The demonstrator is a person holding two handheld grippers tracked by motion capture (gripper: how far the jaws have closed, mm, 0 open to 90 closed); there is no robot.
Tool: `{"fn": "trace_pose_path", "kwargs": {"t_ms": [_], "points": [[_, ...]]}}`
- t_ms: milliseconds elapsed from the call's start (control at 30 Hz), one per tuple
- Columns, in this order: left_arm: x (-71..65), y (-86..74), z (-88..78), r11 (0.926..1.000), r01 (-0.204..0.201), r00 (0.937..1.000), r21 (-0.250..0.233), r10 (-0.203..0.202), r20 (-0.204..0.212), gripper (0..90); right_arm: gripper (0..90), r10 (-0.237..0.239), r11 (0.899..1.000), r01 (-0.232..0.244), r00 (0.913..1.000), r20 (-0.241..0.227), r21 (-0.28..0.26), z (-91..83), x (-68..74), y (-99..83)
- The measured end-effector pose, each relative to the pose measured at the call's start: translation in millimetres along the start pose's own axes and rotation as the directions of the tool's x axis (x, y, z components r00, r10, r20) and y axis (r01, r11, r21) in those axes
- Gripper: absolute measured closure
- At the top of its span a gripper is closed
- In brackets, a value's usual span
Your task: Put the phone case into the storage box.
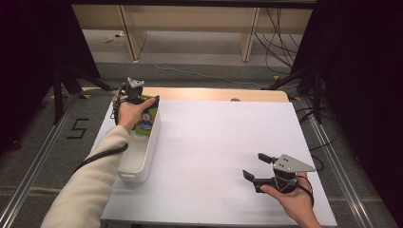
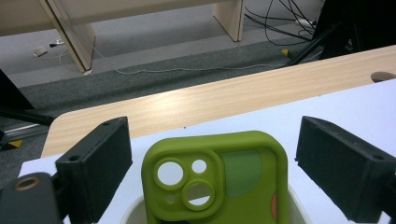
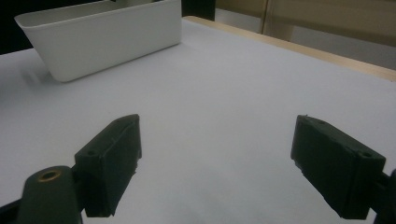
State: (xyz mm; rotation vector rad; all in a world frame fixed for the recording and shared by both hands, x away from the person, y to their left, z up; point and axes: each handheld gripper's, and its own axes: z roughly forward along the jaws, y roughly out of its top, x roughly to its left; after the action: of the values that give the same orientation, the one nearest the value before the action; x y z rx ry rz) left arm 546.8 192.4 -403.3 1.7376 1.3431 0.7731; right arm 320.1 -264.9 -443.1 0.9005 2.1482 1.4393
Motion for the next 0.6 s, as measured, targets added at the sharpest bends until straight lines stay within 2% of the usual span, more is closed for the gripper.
{"fn": "trace_pose_path", "kwargs": {"t_ms": [600], "points": [[-0.3,0.9,-9.5,0.9999,0.009,0.9998,-0.008,-0.009,0.016,6.9,17.2,-0.002,1.0,0.002,1.0,0.001,0.002,-0.1,0.0,0.0]]}}
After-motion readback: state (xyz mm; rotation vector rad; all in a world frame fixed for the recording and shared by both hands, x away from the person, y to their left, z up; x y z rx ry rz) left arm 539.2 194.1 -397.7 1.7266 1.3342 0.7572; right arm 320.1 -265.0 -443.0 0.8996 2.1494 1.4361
